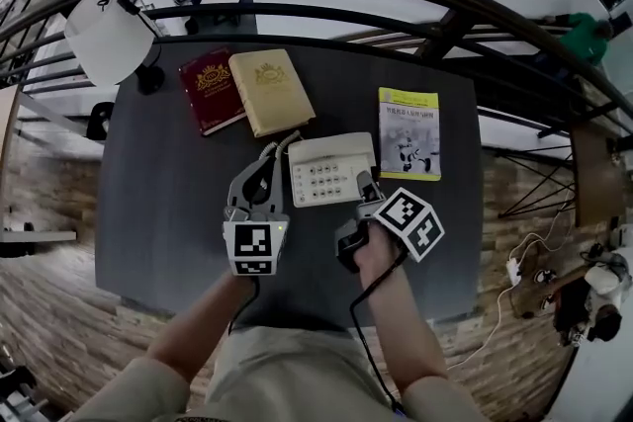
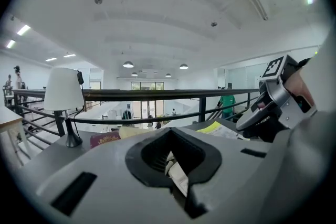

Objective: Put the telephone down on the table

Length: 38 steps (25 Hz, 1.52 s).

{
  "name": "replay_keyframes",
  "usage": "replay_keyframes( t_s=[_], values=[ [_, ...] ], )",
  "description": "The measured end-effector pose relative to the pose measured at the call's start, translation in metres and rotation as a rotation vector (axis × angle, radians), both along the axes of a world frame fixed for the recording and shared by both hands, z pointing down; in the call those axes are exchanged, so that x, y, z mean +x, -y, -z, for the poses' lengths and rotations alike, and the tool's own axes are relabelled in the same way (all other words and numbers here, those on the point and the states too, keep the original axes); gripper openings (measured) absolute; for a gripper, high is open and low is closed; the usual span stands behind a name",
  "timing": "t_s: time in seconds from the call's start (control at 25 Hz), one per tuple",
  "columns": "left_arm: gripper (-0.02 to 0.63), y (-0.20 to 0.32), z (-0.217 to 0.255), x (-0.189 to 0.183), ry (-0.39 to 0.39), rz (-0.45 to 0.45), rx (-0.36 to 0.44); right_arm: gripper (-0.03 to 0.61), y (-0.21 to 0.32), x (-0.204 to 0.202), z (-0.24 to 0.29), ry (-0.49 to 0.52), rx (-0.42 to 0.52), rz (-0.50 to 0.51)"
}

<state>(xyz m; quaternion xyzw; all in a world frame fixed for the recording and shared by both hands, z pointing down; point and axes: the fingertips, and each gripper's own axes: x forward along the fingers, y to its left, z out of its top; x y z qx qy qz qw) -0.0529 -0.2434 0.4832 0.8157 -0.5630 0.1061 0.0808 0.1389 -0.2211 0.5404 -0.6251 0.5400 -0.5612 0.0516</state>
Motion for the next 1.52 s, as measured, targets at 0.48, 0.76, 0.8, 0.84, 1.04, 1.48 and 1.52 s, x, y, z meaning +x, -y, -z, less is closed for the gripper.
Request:
replay_keyframes(
  t_s=[0.48, 0.76, 0.8, 0.84, 1.04, 1.48, 1.52],
  values=[
    [0.005, -0.022, 0.094, -0.002, -0.040, -0.019, 0.050, 0.005, -0.006, -0.025, 0.127, -0.239, 0.400, 0.212],
    [0.005, -0.051, 0.139, 0.005, -0.056, -0.092, 0.063, 0.003, -0.036, -0.036, 0.214, -0.535, 0.689, 0.339],
    [0.005, -0.055, 0.147, 0.005, -0.072, -0.094, 0.070, 0.003, -0.042, -0.037, 0.227, -0.569, 0.729, 0.351],
    [0.005, -0.060, 0.157, 0.003, -0.092, -0.094, 0.080, 0.003, -0.049, -0.040, 0.241, -0.594, 0.768, 0.361],
    [0.005, -0.085, 0.206, -0.001, -0.140, -0.121, 0.155, 0.003, -0.081, -0.046, 0.294, -0.695, 0.939, 0.399],
    [0.005, -0.124, 0.213, 0.012, -0.107, -0.185, 0.251, 0.003, -0.134, -0.032, 0.309, -0.930, 1.098, 0.405],
    [0.005, -0.125, 0.206, 0.010, -0.112, -0.177, 0.245, 0.003, -0.136, -0.031, 0.305, -0.928, 1.097, 0.403]
  ],
)
